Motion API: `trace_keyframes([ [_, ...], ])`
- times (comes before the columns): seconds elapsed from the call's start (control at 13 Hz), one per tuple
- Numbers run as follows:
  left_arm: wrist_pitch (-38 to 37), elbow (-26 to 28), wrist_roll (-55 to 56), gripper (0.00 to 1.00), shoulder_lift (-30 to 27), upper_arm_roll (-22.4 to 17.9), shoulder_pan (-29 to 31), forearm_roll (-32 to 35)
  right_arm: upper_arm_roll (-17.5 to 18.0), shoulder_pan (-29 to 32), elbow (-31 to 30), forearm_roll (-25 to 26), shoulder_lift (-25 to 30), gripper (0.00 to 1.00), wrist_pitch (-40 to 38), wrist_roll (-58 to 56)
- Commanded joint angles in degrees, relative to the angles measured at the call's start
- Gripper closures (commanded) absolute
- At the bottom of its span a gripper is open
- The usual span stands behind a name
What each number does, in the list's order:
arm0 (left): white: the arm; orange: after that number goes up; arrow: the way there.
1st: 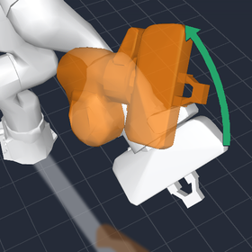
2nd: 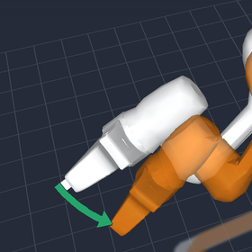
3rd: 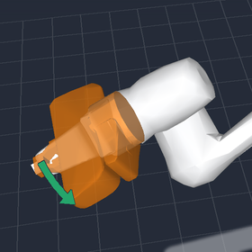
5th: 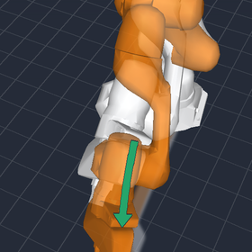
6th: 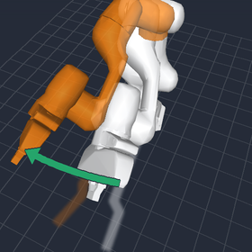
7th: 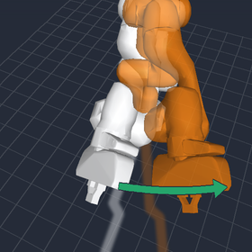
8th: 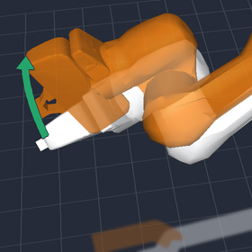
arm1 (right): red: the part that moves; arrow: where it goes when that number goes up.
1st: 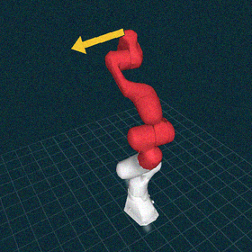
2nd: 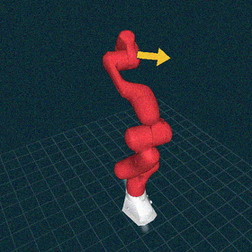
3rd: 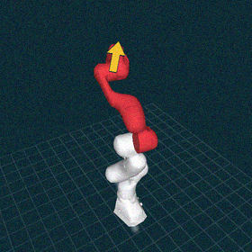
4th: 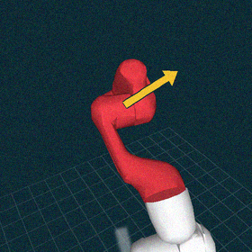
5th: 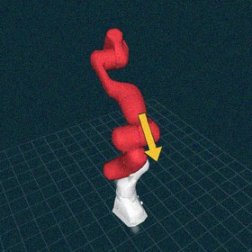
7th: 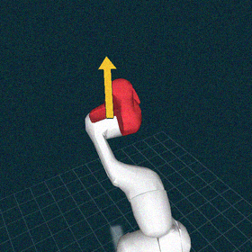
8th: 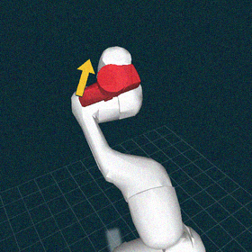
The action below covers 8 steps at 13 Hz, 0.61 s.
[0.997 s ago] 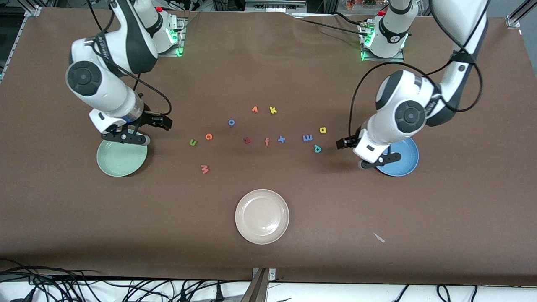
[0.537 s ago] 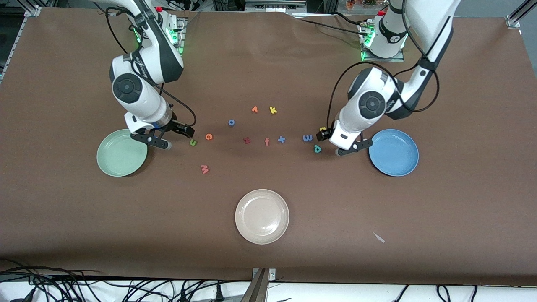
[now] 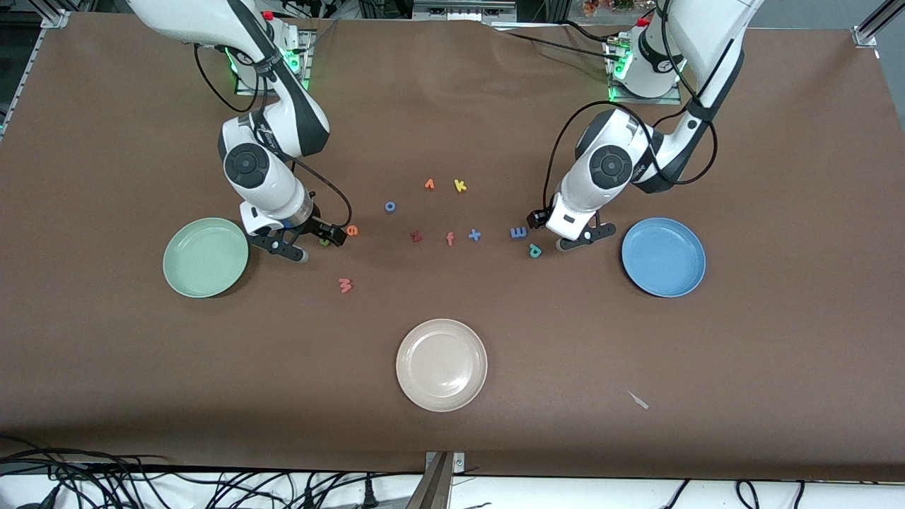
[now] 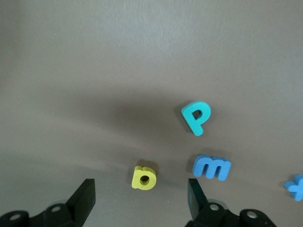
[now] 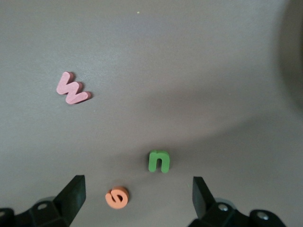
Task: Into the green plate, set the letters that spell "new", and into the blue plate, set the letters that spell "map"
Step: 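Grasp green n with the right gripper while the left gripper grasps yellow d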
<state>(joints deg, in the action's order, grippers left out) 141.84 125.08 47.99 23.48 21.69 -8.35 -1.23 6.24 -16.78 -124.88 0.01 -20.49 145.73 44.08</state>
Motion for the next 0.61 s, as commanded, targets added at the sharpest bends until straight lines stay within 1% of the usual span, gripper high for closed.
trace_keyframes([
  [0.0, 1.51, 0.52, 0.17, 0.13, 0.51, -0.51, -1.15, -0.18, 0.18, -0.28, -2.3, -0.1, -0.86, 0.0, 4.46, 0.22],
  [0.15, 1.51, 0.78, 0.17, 0.15, 0.95, -0.51, -1.23, -0.09, 0.09, -0.28, -2.3, -0.01, -2.18, 0.01, 4.65, -0.22],
  [0.31, 1.51, 0.69, 1.22, 0.18, 2.17, -0.51, -2.2, 2.1, 0.18, -0.28, -2.3, 0.08, -3.58, 0.08, 4.65, -0.31],
  [0.38, 1.51, 0.6, 2.01, 0.18, 2.96, -0.51, -2.2, 4.2, 0.09, -0.28, -2.3, 0.17, -4.02, 0.09, 4.65, -0.31],
  [0.54, 1.51, 0.16, 4.55, 0.18, 3.76, -0.6, -2.11, 7.02, 0.18, -0.28, -2.21, 0.17, -4.73, 0.17, 4.56, -0.48],
])
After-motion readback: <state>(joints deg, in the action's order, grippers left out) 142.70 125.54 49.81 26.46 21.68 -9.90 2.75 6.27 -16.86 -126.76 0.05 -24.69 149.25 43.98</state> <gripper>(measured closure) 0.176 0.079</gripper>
